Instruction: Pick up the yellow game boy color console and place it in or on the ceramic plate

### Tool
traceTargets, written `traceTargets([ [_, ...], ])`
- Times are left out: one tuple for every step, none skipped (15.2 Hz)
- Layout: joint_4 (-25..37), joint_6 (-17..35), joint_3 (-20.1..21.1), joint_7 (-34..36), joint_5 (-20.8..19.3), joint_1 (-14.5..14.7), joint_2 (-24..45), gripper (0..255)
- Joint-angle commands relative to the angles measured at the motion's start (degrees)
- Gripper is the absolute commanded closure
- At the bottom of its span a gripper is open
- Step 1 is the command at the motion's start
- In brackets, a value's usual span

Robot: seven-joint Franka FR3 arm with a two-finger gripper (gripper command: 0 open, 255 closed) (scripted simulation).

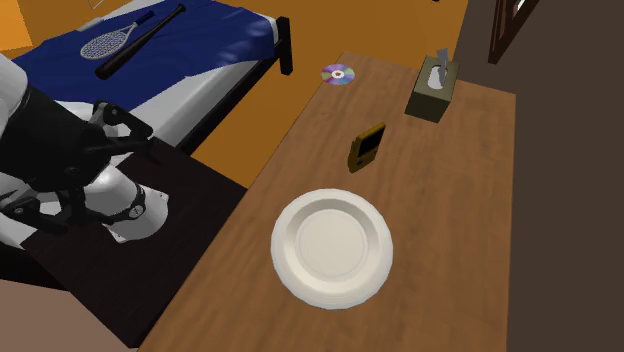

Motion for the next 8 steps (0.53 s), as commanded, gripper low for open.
traceTargets([
  [0.0, 0.0, 0.0, 0.0, 0.0, 0.0, 0.0, 0],
  [0.8, 0.99, 0.73, -0.03, 0.34, 0.66, 1.74, 0],
  [1.66, 1.94, 1.45, -0.06, 0.64, 1.29, 3.49, 0],
  [2.57, 2.85, 2.17, -0.09, 0.91, 1.9, 5.25, 0],
  [3.54, 3.71, 2.89, -0.11, 1.15, 2.48, 7.03, 0],
  [4.55, 4.52, 3.62, -0.13, 1.36, 3.04, 8.81, 0],
  [5.62, 5.3, 4.33, -0.14, 1.52, 3.59, 10.59, 0],
  [6.74, 6.02, 5.03, -0.13, 1.64, 4.12, 12.39, 0],
])
